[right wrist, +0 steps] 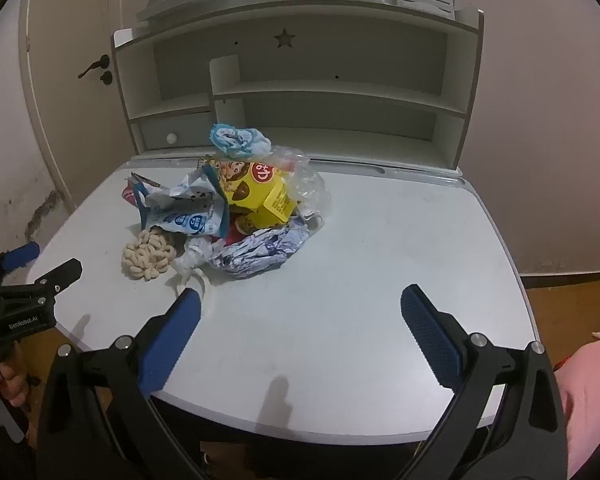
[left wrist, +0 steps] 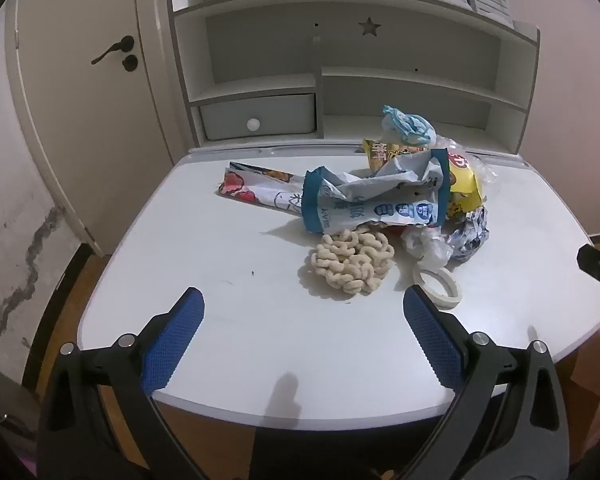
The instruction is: Collect trash
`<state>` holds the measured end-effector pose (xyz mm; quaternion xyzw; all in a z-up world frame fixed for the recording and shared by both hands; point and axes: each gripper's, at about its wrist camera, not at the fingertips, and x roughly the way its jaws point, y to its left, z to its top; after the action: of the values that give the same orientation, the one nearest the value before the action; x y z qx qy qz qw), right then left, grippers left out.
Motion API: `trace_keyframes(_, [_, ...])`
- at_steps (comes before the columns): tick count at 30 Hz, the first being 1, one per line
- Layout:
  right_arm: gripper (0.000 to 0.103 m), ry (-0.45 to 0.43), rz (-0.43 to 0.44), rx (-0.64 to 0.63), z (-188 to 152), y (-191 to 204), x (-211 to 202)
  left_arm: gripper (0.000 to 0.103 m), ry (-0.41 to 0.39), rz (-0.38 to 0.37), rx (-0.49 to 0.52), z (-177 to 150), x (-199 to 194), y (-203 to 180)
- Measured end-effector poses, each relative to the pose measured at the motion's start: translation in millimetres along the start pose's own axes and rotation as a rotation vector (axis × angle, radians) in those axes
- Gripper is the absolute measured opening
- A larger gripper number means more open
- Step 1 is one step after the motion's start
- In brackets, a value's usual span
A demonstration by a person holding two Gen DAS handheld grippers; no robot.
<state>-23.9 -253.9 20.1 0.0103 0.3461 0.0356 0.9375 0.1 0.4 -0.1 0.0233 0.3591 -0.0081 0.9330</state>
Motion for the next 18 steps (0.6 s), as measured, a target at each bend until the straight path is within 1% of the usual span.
trace_keyframes(3, [0.097, -0.003, 0.011, 0.023, 0, -3, -3, 0.097, 0.006, -0.011, -0.014, 1, -1, 4])
trace_keyframes(4, [0.097, -0.003, 0.014, 0.028, 0, -5, -4, 0.097, -0.018, -0.005, -0.004, -3, -6, 3])
trace_keyframes(5, [0.097, 0.012, 0.01, -0.016, 0, 4, -3, 0.097, -0.017, -0.008, -0.006, -4, -7, 5])
trace_keyframes(7, [0.097, 0.012, 0.015, -0.016, 0, 4, -5, 0.097, 0.006, 0.015, 0.027, -2, 1, -4])
trace_keyframes(13, [0.097, 0.013, 0.017, -0.027, 10, 2, 0, 0.097, -0.003, 0.013, 0.033, -2, -3, -7])
trace_keyframes(14, [0.097, 0.003, 0.014, -0.032, 4, 6, -6, 0.097, -0.002, 0.012, 0.034, -2, -3, -7])
trace_keyframes(18, [0.097, -0.001, 0.016, -0.033, 3, 7, -7, 0.097, -0.001, 0.01, 0.035, -2, -3, -7])
